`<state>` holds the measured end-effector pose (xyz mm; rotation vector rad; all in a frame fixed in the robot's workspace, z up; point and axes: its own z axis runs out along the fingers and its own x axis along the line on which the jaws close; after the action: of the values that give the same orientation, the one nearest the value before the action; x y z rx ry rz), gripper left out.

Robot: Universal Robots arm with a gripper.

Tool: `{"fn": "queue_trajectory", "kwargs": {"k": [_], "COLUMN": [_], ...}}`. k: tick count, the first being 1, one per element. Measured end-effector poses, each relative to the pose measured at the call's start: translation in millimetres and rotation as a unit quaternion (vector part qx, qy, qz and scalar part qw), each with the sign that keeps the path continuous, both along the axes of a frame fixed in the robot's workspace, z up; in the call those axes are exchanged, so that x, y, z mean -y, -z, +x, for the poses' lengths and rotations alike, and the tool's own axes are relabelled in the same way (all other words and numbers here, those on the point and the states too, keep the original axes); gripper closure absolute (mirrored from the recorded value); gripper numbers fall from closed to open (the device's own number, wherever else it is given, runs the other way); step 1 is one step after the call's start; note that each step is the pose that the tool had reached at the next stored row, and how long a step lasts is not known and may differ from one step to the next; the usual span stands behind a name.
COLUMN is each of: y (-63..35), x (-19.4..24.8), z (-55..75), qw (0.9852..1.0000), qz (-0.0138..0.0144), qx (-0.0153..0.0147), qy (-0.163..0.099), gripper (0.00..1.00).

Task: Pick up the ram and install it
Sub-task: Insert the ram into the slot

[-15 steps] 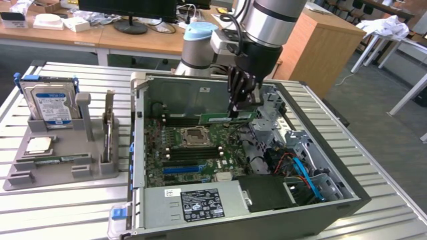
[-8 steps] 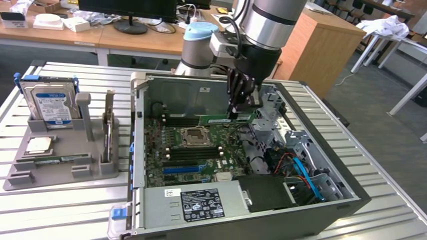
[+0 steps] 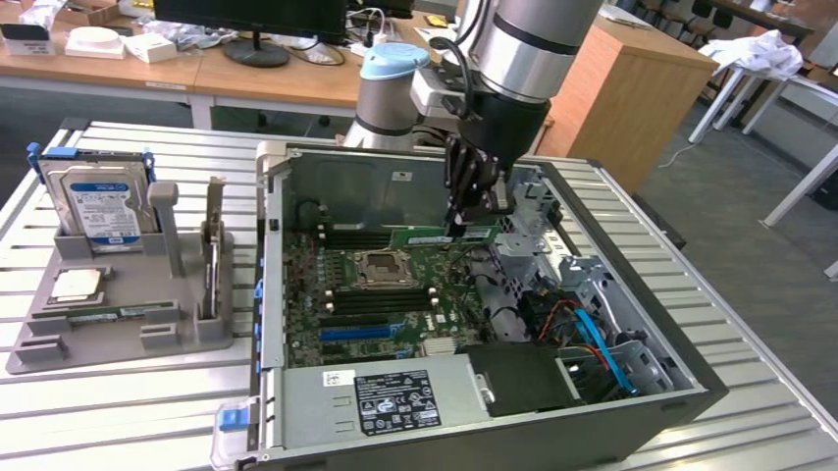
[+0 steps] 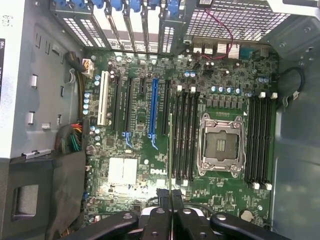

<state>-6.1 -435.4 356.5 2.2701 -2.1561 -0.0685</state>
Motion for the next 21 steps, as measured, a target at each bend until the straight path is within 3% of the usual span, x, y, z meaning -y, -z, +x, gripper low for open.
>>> {"fn": "queue_trajectory", "kwargs": {"k": [21], "y": [9.7], "x": [0.0], "z": [0.0], "qw": [1.0000], "qz": [0.0000], "qx": [0.0000], "qy": [0.000], "gripper": [0.88]}}
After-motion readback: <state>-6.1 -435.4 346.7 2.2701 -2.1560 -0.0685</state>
